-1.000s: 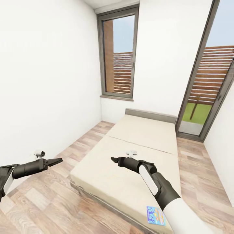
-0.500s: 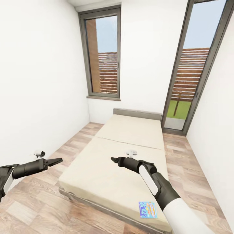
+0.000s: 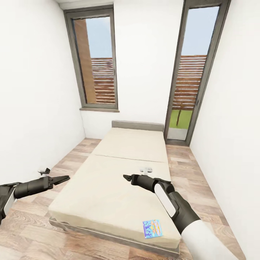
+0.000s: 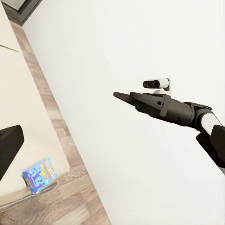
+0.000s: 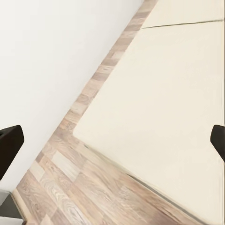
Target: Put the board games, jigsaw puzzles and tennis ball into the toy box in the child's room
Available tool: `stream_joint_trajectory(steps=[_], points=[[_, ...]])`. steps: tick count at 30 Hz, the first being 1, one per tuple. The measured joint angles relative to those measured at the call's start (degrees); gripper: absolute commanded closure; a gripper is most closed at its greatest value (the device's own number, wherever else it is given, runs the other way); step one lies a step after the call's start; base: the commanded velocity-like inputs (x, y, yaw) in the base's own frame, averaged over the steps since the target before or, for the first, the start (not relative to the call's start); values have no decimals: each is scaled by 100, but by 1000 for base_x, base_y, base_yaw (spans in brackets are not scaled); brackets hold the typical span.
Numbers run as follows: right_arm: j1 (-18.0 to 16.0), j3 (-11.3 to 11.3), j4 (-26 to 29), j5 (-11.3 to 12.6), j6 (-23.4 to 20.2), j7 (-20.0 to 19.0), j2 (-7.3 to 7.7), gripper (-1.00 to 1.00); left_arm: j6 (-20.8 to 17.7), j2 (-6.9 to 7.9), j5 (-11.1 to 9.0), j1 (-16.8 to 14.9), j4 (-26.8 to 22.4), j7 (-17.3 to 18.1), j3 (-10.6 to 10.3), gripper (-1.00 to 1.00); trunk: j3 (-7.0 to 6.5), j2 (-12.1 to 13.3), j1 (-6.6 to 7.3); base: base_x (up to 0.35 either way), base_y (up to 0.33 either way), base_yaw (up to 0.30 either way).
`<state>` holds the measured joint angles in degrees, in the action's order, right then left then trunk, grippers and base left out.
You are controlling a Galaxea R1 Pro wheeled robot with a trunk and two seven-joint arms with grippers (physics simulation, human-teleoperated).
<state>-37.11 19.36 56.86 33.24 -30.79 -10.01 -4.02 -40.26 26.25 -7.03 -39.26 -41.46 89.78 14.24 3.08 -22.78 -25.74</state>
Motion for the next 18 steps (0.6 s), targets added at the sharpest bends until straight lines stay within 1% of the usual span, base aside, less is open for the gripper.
stream_joint_trajectory(steps=[18], points=[[0, -3, 0, 0, 0, -2, 4, -100, 0, 0, 0, 0, 0, 0, 0, -100, 0, 0, 0, 0, 1, -279]])
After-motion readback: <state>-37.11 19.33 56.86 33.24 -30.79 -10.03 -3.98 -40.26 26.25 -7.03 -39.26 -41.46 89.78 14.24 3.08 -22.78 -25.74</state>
